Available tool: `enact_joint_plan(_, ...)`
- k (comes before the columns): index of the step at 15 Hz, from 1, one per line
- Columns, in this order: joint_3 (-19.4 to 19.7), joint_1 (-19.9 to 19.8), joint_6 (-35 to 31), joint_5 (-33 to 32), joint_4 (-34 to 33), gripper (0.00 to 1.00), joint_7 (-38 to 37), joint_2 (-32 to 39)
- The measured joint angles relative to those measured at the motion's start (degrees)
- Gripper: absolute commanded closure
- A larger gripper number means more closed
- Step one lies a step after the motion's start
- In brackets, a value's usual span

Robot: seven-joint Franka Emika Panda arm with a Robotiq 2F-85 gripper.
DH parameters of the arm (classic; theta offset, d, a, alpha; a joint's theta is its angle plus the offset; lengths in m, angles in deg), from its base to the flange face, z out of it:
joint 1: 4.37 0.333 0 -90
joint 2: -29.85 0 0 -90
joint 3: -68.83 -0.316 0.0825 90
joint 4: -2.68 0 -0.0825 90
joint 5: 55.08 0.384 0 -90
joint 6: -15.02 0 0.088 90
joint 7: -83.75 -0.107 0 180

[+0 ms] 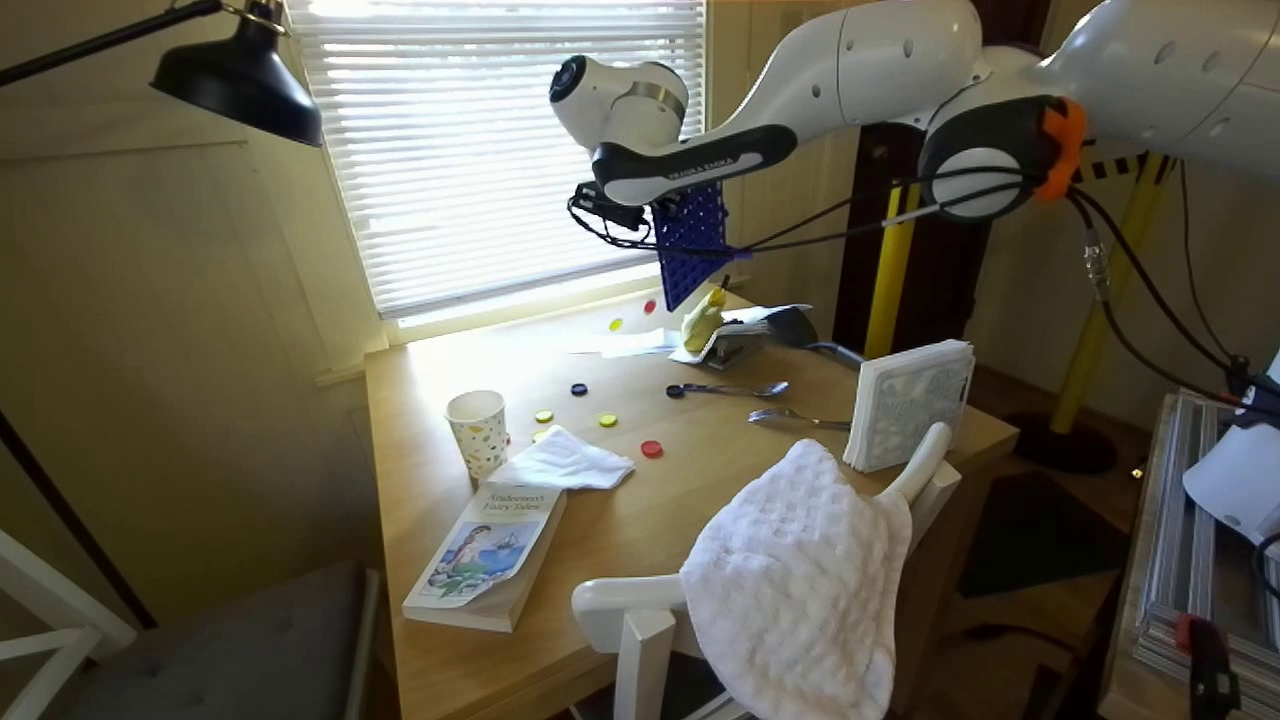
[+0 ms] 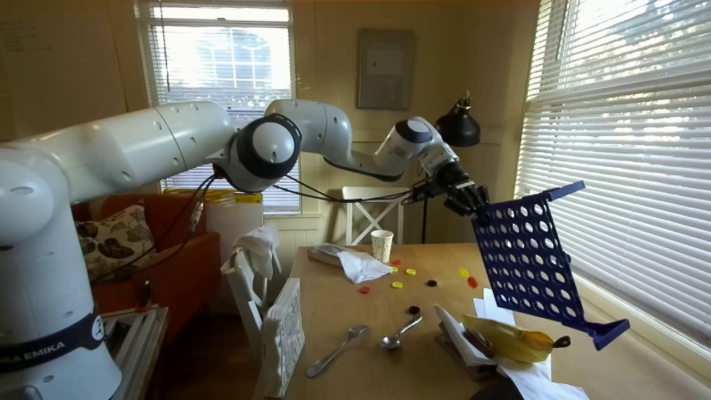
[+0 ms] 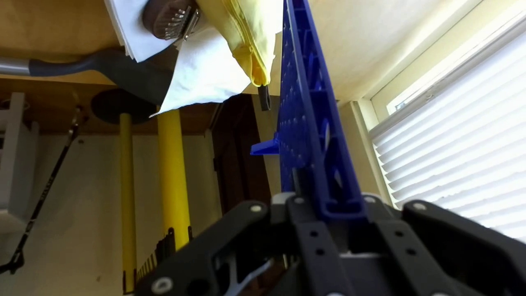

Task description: Take out the items in the blue object

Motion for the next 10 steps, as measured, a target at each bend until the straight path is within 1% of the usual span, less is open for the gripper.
enact_joint_plan(6,0.32,0.76,1.97,-0.33,0.12,0.96,0.54,1.21)
enact_joint_plan(8,0.74,1.45,-0.04,-0.56,0.09,0.96,-0.03,1.38)
enact_joint_plan(10,1.54,2.13,-5.22,-1.0,-0.08,0.96,-0.6,1.26)
